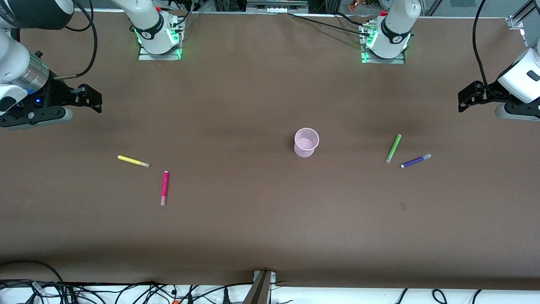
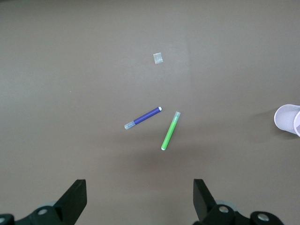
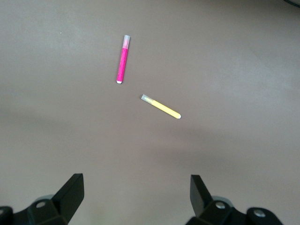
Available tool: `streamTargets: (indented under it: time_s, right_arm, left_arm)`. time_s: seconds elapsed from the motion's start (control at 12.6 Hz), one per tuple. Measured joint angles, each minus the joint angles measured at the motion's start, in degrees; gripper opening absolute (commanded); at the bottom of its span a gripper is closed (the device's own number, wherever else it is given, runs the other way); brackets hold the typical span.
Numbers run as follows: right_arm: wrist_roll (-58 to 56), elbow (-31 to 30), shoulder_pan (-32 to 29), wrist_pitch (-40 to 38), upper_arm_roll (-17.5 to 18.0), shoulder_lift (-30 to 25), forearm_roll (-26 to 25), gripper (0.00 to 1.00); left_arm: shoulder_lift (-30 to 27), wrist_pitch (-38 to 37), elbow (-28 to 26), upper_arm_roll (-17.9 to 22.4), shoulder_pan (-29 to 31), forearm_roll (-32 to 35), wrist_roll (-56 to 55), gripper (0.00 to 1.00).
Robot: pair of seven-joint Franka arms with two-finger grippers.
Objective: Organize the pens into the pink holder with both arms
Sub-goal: 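Reach the left gripper toward the blue marker beside the green marker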
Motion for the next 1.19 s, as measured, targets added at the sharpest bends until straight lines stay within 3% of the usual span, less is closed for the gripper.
streamTargets:
  time_s: [0.88,1.19]
  right_arm:
    - [0.3,1.1,0.2,0.2,0.2,-0.1,0.1,1.00]
    - [0.2,1.1,0.1,0.2,0.1,0.0,0.1,1.00]
  left_arm:
    - [0.1,-0.1,0.0,0.0,0.0,-1.3,0.0,1.00]
    - [3.6,-3.9,-0.2,-0.1,0.0,-1.8,5.7,1.00]
